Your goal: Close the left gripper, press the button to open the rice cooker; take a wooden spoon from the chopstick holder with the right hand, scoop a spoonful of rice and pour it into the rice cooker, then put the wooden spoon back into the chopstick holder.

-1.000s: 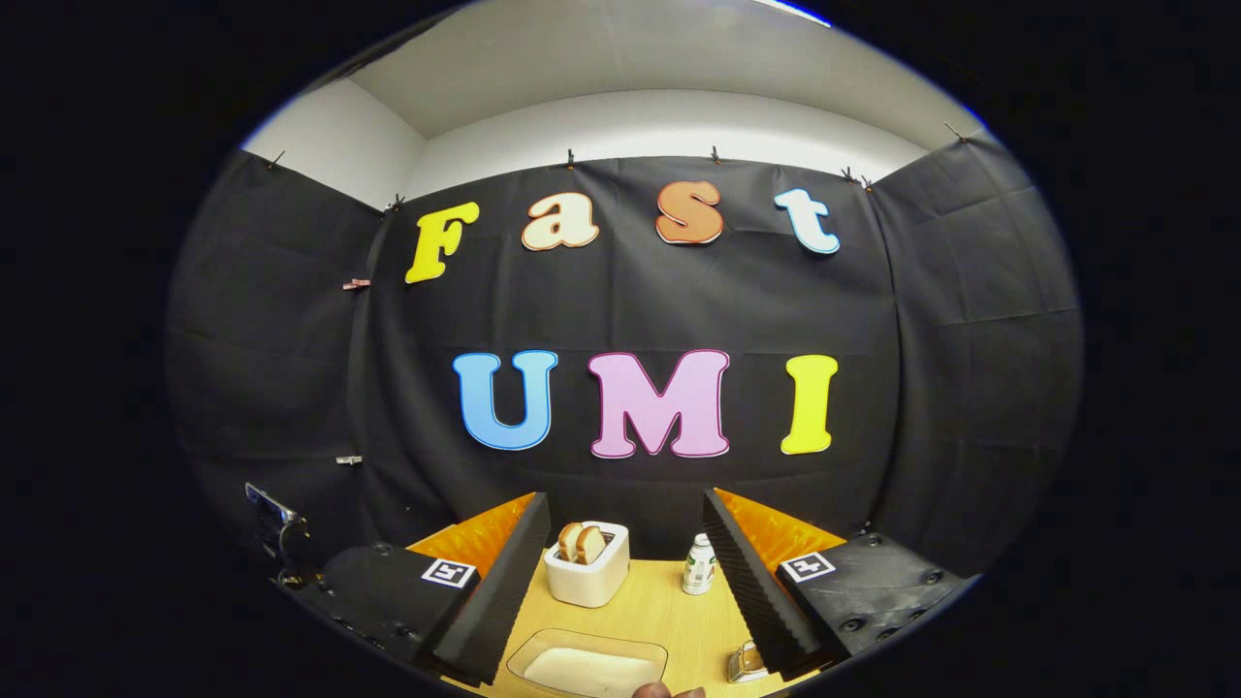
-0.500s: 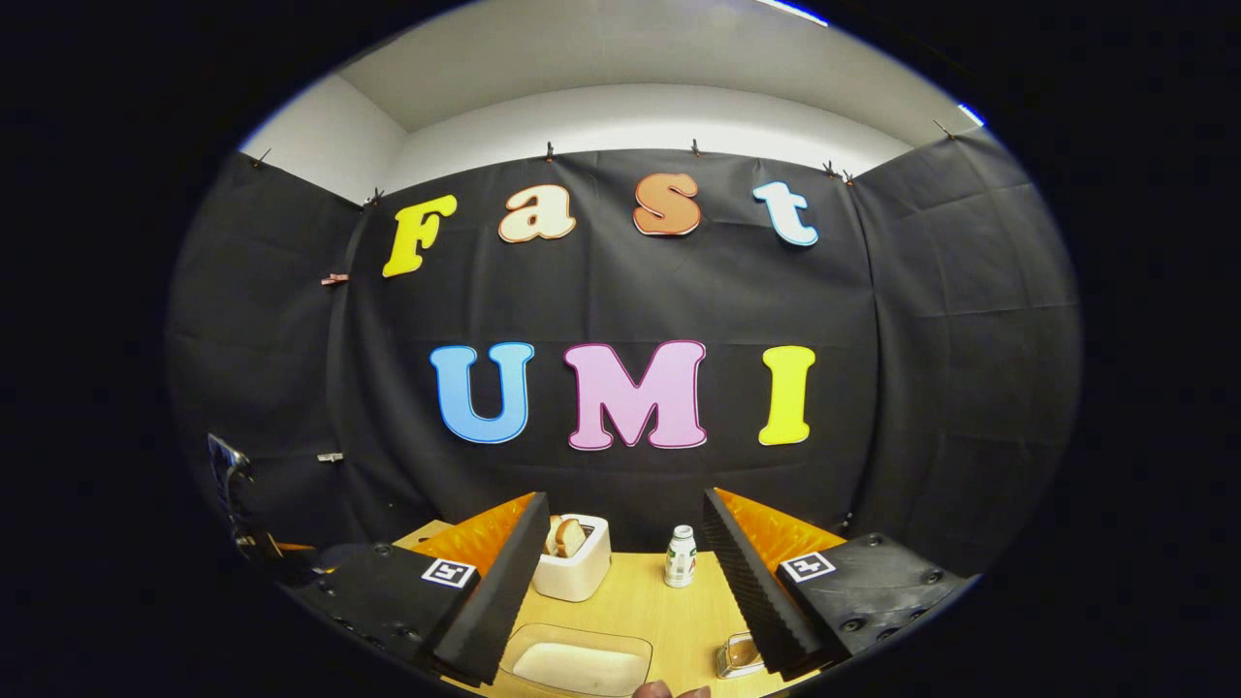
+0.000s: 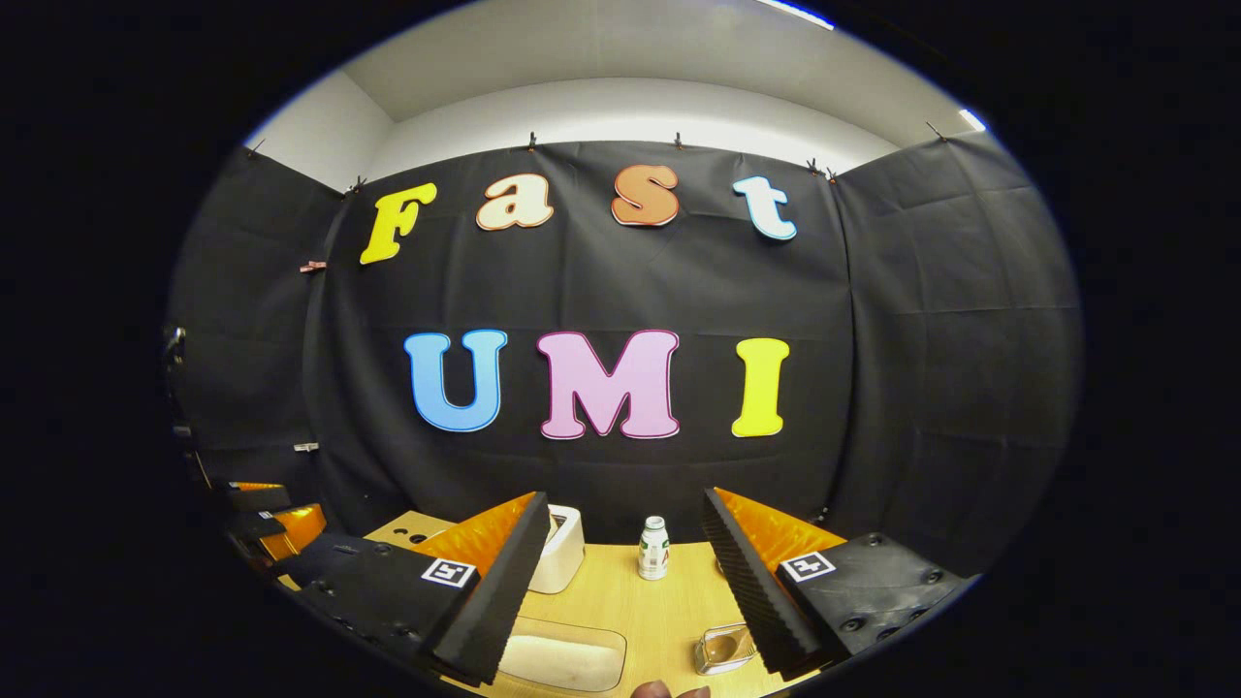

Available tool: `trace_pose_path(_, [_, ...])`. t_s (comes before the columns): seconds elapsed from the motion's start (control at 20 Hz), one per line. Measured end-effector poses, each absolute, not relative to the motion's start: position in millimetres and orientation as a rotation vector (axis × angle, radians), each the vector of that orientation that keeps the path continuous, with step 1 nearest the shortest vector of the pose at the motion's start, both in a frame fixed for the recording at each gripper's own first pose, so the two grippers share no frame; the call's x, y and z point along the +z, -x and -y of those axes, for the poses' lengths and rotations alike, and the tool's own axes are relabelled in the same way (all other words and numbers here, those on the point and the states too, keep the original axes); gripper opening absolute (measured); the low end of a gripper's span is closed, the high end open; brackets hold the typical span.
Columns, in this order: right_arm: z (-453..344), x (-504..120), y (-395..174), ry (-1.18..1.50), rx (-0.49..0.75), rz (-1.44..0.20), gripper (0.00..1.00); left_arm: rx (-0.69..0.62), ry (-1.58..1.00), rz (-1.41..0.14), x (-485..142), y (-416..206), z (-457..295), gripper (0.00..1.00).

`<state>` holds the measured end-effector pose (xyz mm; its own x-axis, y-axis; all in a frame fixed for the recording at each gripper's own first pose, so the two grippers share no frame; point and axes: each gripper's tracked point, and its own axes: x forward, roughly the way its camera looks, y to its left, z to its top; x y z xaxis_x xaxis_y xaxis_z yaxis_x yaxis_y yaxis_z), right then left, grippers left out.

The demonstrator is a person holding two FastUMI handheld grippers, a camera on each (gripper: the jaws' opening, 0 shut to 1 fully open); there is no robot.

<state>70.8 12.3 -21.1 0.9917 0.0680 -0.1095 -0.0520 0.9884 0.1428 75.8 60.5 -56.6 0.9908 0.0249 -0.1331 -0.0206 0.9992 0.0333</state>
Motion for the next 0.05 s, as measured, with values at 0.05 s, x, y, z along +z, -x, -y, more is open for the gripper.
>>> trace_pose_path(0.05, [-10.3, -22.5, -69.8, -0.134, 0.055, -0.115, 0.98, 0.007, -0.022, -0.126, -50.5, -74.7, -54.0, 0.93])
